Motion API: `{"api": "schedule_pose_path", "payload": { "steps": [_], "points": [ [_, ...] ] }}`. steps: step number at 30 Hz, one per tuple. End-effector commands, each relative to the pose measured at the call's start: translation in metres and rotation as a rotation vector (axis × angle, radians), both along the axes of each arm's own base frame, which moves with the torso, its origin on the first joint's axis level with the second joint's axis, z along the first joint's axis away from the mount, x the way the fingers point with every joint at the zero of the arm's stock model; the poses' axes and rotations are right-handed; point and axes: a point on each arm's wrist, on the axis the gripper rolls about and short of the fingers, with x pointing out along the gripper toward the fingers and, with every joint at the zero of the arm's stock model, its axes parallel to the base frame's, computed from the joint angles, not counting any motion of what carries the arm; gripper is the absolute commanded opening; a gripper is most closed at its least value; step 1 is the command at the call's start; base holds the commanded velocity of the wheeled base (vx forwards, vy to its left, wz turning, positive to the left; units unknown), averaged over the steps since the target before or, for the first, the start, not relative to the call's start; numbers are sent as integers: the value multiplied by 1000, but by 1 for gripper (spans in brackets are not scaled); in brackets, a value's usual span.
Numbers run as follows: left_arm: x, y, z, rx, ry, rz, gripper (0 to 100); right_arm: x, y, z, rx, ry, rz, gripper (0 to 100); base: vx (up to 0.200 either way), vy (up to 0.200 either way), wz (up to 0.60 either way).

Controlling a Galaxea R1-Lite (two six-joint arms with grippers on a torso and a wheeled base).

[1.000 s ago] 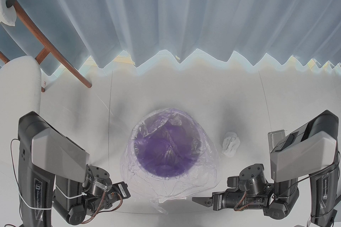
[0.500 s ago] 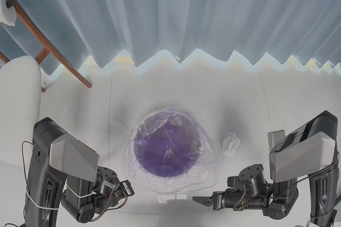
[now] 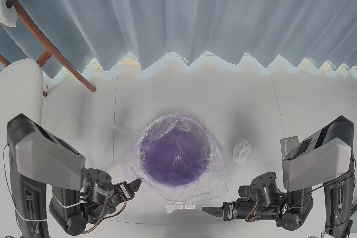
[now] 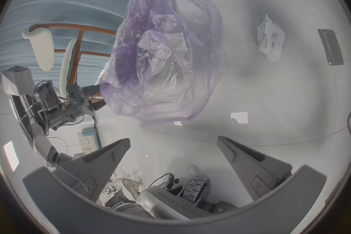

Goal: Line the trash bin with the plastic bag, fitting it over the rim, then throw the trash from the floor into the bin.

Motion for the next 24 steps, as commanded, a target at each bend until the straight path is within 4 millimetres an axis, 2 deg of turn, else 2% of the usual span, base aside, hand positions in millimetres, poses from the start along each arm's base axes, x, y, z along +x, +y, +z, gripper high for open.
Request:
{"api": "schedule_pose_path", "payload": {
  "steps": [1, 6, 8, 10, 12, 15, 19, 24],
  "points": [
    [-36, 13, 75, -123, -206, -35, 100, -7, -3, 8, 14, 8, 6, 100, 0, 0, 0],
    [-56, 23, 124, -275, -387, -119, 100, -19, 1, 27, 57, -32, 47, 100, 0, 0, 0],
    [-64, 25, 126, -266, -350, -154, 100, -21, 2, 27, 55, -30, 54, 100, 0, 0, 0],
    [-72, 25, 117, -214, -247, -178, 100, -21, 1, 27, 54, -29, 53, 100, 0, 0, 0],
    [-73, 25, 114, -202, -221, -180, 100, -21, 1, 28, 59, -34, 51, 100, 0, 0, 0],
    [-68, 25, 117, -213, -238, -166, 100, -14, -2, 43, 102, -87, 21, 100, 0, 0, 0],
    [-53, 16, 139, -295, -377, -187, 100, -9, -3, 53, 136, -120, 14, 100, 0, 0, 0],
    [-30, -5, 191, -485, -684, -218, 100, -8, -2, 69, 208, -131, -12, 100, 0, 0, 0]
  ]
}}
